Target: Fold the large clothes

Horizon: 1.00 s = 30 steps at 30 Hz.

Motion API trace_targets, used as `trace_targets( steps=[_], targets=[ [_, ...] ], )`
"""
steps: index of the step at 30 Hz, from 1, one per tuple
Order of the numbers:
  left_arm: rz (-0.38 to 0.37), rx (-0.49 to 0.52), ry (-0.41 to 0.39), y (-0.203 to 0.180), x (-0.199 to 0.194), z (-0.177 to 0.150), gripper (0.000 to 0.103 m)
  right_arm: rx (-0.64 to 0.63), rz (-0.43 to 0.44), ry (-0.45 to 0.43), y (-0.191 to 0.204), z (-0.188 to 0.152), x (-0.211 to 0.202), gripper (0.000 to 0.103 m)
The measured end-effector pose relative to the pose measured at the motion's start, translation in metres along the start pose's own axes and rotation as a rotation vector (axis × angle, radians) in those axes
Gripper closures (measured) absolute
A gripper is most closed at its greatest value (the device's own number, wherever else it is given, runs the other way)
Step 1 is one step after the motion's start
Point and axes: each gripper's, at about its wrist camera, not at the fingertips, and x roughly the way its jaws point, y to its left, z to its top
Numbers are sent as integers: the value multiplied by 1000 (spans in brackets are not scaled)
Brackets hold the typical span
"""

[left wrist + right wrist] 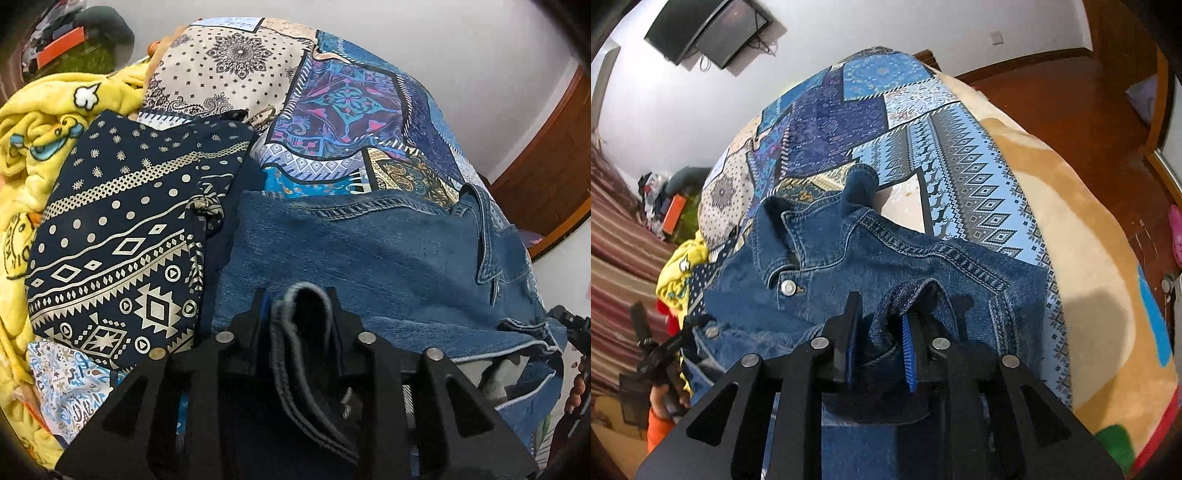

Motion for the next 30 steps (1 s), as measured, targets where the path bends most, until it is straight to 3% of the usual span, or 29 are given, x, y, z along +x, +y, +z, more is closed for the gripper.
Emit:
trace_targets(
  steps=[4,6,8,10,11,14,16,18,25,30],
  targets=[
    [13,46,6,-6,-13,4,72,-65,-50,-4,9,6,-20,86],
    [40,87,-8,-13,-24,6,70,-99,-85,-54,16,7,-38,78],
    [52,124,-31,-19,-44,9,62,-159,-202,-168,26,7,-66,67],
    [37,132,-75,-21,-67,12,44,-186,-225,-244,33,5,-94,51],
    [28,133,-101,-22,-79,12,41,-194,-218,-257,36,3,-103,45],
    [16,143,-172,-22,-114,10,30,-247,-201,-263,48,-8,-121,43],
    [15,153,-194,-21,-128,3,17,-282,-203,-243,54,-16,-121,40],
    [22,171,-187,-19,-132,-7,12,-331,-202,-214,62,-32,-115,38],
    [122,318,-33,-18,-100,-59,12,-414,-190,-38,71,-76,-58,37],
    [147,347,48,-21,-64,-66,12,-452,-205,107,75,-81,-11,37]
  ],
)
